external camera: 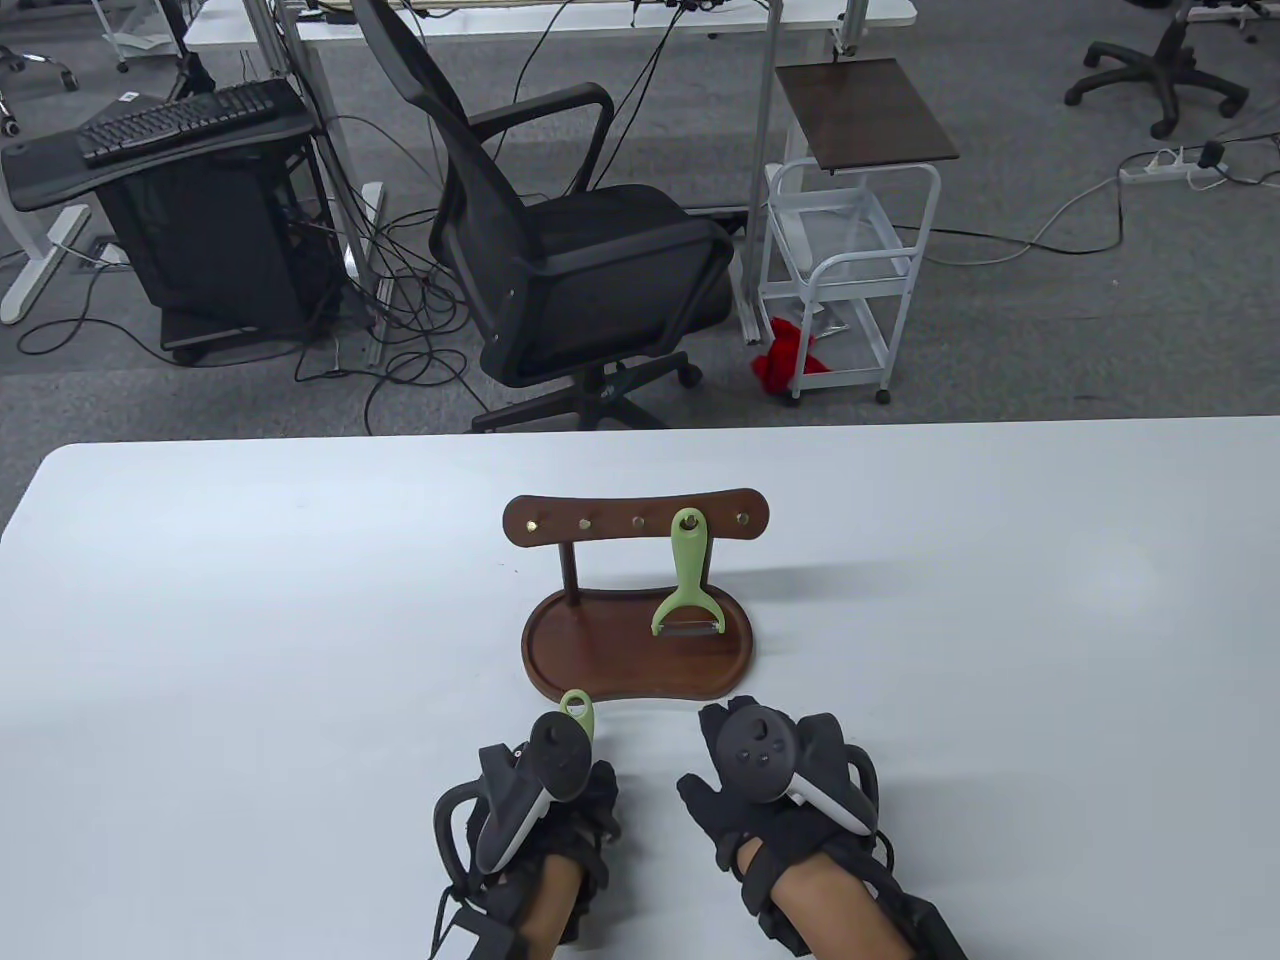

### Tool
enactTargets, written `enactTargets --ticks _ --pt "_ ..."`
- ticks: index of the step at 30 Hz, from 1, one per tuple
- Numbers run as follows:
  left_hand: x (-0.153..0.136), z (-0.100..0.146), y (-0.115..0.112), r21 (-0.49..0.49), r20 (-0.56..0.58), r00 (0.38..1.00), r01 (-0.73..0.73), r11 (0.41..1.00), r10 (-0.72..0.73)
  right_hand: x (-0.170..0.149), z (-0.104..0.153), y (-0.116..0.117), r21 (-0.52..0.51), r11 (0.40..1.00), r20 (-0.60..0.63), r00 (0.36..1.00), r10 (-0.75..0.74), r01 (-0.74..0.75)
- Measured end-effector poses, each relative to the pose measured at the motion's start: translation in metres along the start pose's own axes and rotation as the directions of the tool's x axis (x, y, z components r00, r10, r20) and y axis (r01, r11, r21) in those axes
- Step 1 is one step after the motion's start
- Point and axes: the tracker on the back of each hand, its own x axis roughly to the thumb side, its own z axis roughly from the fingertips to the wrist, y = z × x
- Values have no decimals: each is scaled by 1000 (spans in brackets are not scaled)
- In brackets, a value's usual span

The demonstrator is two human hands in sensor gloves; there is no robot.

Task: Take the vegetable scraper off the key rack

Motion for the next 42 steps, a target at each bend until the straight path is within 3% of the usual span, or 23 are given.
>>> enactTargets --ticks 12,33,42 --pt "4 -6 -10 -67 -5 999 52 996 -53 0 0 1 6 1000 0 1000 3 -3" --pt "8 -6 -9 -80 -6 995 101 992 -102 -1 -1 3 20 1000 -10 1000 9 -9" --pt "2 -6 -1 -165 29 999 -7 986 12 -3 -1 1 19 1000 -15 1000 -8 8"
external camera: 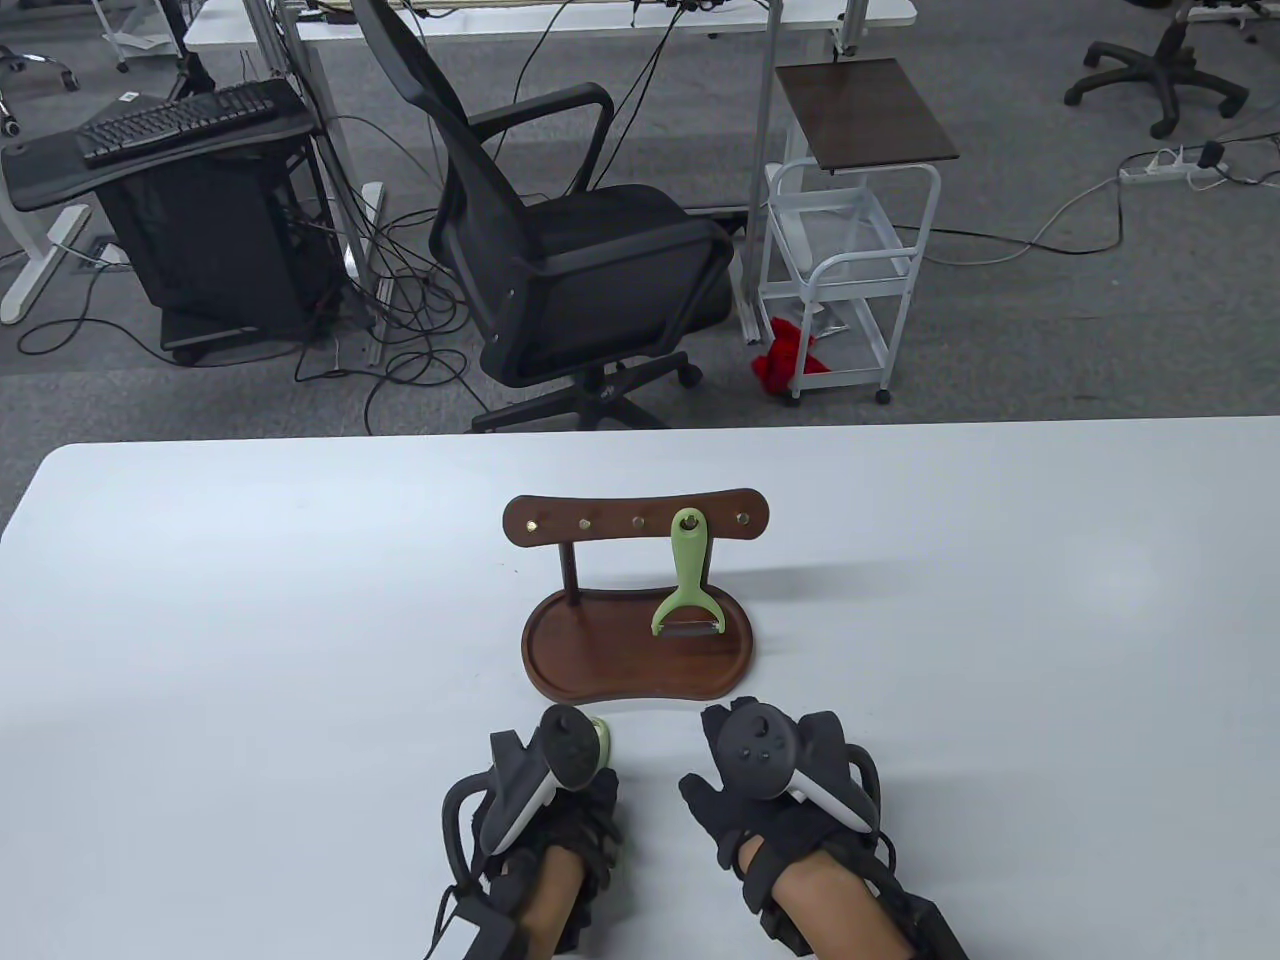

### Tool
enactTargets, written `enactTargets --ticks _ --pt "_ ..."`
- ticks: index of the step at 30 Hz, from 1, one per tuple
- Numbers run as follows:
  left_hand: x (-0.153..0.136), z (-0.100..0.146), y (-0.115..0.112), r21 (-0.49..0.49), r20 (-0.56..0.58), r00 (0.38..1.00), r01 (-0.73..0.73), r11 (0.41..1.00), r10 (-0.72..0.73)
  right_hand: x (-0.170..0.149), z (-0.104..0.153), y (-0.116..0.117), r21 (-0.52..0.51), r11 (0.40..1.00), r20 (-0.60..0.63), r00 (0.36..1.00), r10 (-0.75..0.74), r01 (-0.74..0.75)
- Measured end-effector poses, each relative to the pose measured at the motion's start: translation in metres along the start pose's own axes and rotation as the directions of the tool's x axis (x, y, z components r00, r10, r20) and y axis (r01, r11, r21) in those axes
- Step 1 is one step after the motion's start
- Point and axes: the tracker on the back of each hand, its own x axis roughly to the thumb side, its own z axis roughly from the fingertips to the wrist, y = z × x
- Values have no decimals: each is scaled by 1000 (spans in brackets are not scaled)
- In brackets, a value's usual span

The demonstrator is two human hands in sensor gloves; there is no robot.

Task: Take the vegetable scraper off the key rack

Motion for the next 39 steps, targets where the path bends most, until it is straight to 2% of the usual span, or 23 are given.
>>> enactTargets --ticks 3,7,11,12,15,19,21,24,39 --pt "-4 3 9 31 31 998 -56 998 55 0 0 0 0 1000 -4 1000 0 0" --pt "-3 13 30 130 180 979 -122 984 97 -1 0 -1 -3 1000 -8 1000 -8 8" --pt "6 25 48 300 267 963 -56 952 -27 1 0 0 -3 1000 4 1000 1 -1" --pt "7 26 50 307 288 955 -18 952 -75 1 0 0 1 1000 3 1000 3 -3" --pt "2 26 49 297 290 948 42 954 -133 1 -1 0 -3 1000 3 1000 0 0" --pt "-9 21 30 288 376 917 23 957 -135 1 -1 1 -5 1000 4 1000 0 0" --pt "-10 14 22 200 356 928 42 979 -113 1 -1 2 -3 1000 11 1000 10 -10" --pt "-13 8 16 176 351 930 52 983 -112 0 -2 4 5 1000 4 1000 9 -9" --pt "-15 2 13 122 331 936 86 989 -122 3 -5 6 -34 999 -1 1000 -13 13"
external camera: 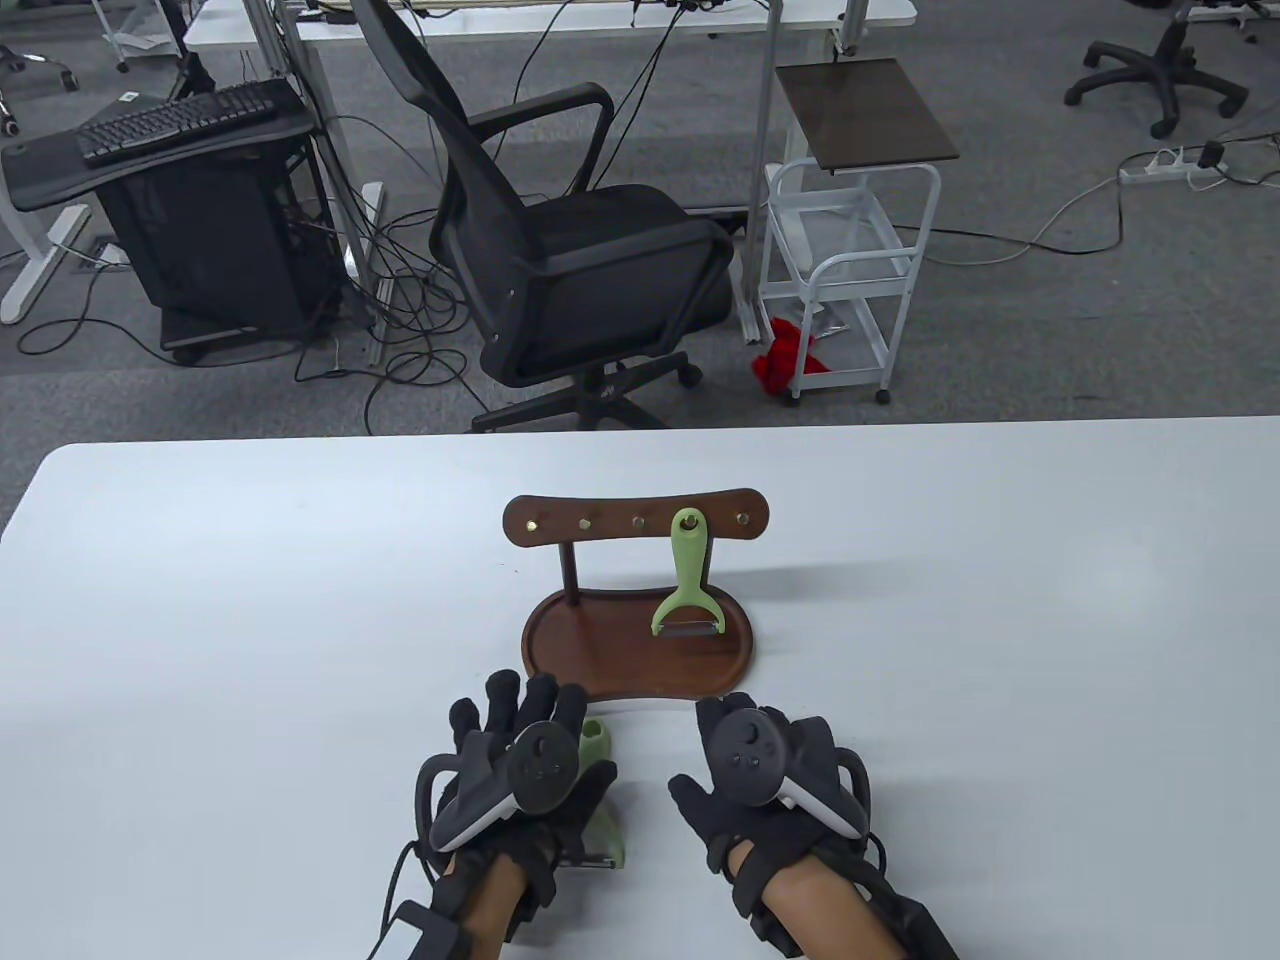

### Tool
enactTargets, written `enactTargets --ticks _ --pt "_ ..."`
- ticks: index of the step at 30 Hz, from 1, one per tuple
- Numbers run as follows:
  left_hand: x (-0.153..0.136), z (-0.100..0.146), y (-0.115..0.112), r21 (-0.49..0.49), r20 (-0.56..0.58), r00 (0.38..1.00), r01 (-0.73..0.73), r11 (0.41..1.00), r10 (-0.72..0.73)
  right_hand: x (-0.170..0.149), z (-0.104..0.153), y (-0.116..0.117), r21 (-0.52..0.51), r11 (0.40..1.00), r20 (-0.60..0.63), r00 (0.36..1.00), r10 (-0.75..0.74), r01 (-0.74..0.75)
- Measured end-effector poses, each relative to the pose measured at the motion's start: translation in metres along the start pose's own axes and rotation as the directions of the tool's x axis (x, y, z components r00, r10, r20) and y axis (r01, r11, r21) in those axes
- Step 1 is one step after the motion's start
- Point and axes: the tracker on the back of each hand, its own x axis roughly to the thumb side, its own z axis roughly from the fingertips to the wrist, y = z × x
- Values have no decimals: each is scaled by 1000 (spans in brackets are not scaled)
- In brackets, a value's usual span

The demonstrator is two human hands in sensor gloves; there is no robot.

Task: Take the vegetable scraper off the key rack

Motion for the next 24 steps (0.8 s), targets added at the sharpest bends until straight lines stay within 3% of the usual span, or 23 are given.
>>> enactTargets --ticks 6,15,24 --pt "-5 -2 3 5 -21 999 -33 999 33 -2 -12 -3 17 999 -64 997 -41 42" --pt "-4 -5 1 -15 -35 999 -40 999 40 6 -17 -36 -38 996 -150 986 72 -78" --pt "-3 -4 -1 -24 -36 998 -51 998 50 1 -37 -59 -121 992 -287 958 4 -41"
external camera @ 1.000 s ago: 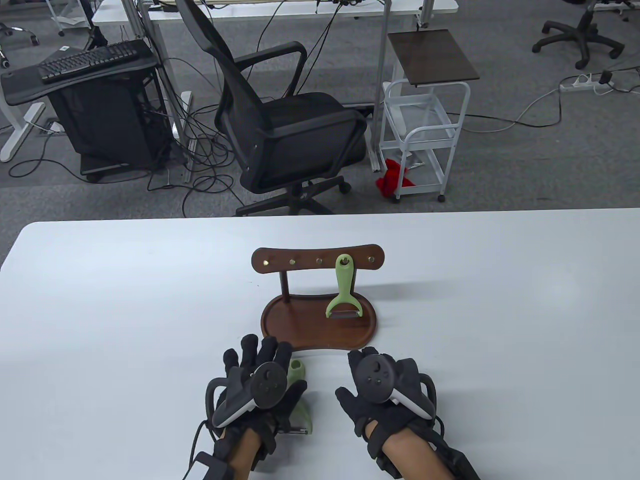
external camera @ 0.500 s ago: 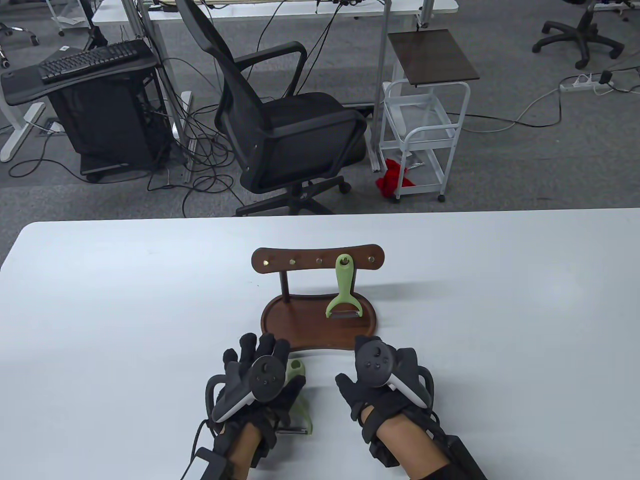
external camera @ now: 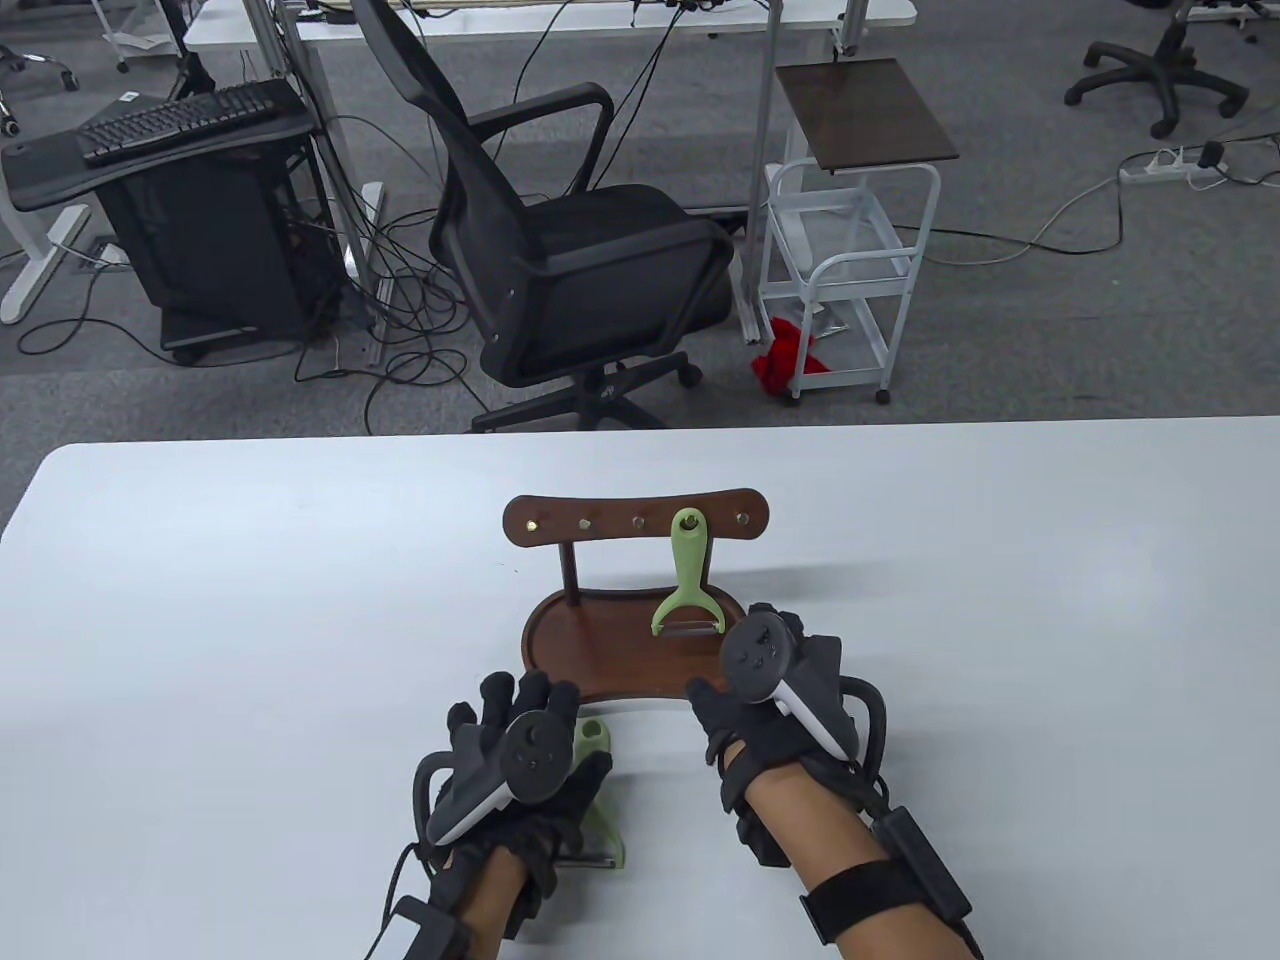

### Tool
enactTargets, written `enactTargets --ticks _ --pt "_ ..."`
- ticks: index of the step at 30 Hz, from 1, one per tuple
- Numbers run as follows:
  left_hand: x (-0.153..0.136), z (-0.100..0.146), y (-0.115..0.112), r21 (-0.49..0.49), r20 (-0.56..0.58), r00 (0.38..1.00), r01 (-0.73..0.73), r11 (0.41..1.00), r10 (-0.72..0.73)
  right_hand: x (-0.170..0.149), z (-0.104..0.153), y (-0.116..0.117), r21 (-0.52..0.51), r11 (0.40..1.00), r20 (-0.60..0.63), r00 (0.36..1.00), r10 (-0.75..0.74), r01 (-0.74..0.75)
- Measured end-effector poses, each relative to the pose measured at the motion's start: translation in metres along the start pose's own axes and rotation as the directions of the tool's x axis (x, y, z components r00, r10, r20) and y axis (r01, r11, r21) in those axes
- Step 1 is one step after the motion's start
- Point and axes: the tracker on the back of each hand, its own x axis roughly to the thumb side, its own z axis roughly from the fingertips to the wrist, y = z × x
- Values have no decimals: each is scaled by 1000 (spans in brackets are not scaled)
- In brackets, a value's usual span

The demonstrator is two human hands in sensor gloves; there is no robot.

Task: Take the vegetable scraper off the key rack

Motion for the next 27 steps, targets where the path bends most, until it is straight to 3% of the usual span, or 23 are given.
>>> enactTargets --ticks 14,21,27 --pt "4 0 2 2 11 1000 -13 1000 13 28 -26 -14 -46 999 -113 994 -13 8" --pt "3 0 1 -6 5 999 -37 999 37 38 -39 -13 -187 981 -172 981 -85 52" --pt "4 -1 0 -1 7 999 -32 999 32 42 -50 -9 -207 977 -217 971 -97 51"
